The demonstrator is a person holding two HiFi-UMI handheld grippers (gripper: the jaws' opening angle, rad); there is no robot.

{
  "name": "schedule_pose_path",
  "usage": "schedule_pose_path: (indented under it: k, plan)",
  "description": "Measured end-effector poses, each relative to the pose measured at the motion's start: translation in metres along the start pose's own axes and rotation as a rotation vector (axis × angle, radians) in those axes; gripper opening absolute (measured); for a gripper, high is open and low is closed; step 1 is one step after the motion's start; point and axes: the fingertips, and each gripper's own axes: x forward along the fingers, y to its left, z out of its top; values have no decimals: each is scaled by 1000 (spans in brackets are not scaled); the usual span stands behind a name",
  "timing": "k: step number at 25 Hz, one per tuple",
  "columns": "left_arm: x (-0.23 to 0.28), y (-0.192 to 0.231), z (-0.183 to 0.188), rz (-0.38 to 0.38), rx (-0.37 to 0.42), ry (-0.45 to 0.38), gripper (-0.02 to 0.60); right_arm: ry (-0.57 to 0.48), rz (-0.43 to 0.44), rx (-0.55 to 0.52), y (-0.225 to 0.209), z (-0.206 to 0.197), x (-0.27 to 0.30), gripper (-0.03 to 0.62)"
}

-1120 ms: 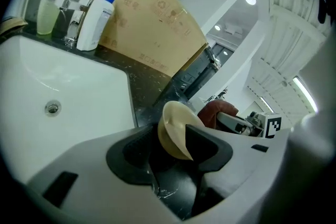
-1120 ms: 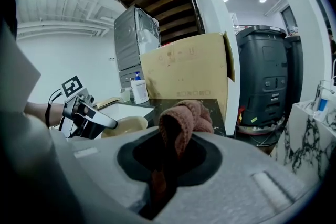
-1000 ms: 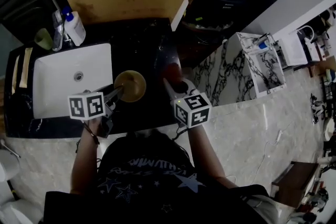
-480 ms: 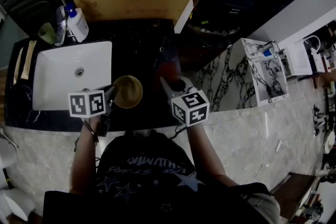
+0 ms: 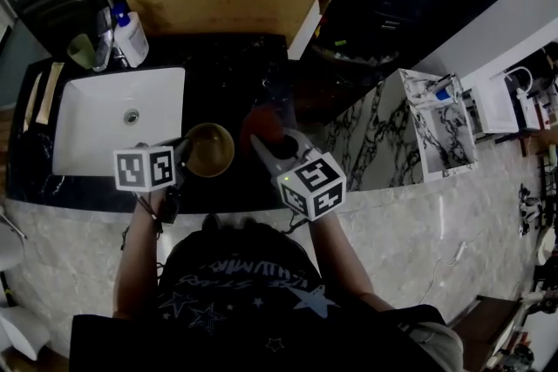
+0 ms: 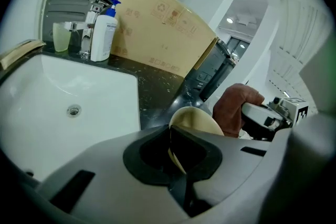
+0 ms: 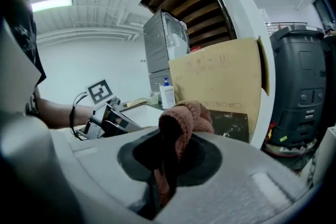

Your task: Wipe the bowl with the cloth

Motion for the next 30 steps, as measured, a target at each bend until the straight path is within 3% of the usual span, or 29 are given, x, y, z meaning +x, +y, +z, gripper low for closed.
schedule_pose_path:
  k: [6, 10, 17, 30]
  plan:
    - [-3, -12, 15, 30, 66, -36, 21, -42, 161, -105, 51, 37, -3, 51]
    - [-2, -25, 17, 23, 100, -48, 21, 92, 204, -209, 78, 23, 16, 51]
    - [-11, -53, 21, 8, 194, -74, 21, 351, 82, -502, 79, -16, 49, 51]
    - [-19, -51, 10, -57, 135, -65, 20, 441, -62, -894, 62, -28, 65, 49]
